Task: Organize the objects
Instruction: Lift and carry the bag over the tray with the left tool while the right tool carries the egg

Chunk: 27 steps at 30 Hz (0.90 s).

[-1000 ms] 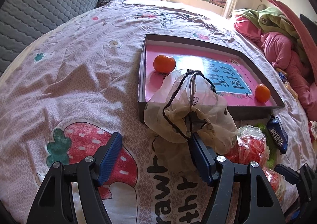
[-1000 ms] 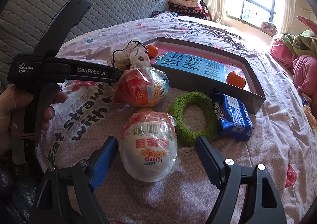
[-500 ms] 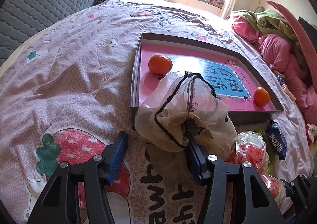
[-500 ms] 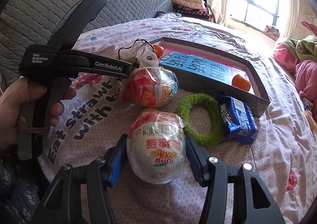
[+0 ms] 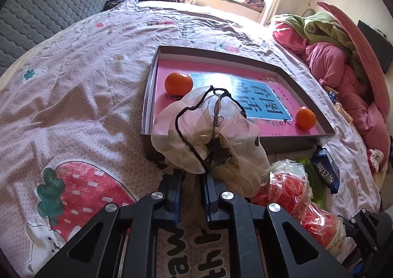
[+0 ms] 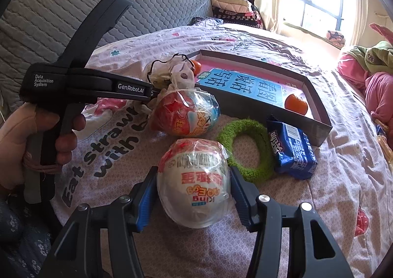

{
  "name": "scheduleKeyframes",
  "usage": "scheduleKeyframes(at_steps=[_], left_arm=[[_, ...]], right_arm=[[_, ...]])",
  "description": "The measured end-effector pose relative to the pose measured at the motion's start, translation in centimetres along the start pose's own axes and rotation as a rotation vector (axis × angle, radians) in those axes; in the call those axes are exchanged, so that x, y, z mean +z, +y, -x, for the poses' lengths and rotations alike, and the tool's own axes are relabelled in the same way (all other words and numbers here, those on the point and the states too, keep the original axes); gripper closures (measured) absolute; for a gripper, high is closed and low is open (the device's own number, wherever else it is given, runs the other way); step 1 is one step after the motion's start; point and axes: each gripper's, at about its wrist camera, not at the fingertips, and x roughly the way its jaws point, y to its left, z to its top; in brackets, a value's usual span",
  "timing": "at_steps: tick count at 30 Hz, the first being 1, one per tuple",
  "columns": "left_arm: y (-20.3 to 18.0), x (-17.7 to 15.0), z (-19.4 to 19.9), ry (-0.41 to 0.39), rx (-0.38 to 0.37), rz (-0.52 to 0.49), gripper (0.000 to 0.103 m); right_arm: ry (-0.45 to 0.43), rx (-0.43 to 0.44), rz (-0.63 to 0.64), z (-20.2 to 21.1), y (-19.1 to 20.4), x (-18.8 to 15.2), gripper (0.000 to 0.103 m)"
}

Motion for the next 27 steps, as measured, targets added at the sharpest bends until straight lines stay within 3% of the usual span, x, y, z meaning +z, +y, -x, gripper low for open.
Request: scheduleKeyframes(at_steps=[6, 27], left_arm=[[-0.1, -0.1, 1.5, -0.033, -0.039, 0.007, 0.091], [-2.6, -1.3, 7.8, -0.129, 0.001, -0.055, 0.091]], right_arm=[[-0.022, 0.000, -0.006, 0.5, -0.1, 0.2, 0.047], [-0.108, -0.022, -0.021, 3.4, -0.5, 1.1, 0.047]])
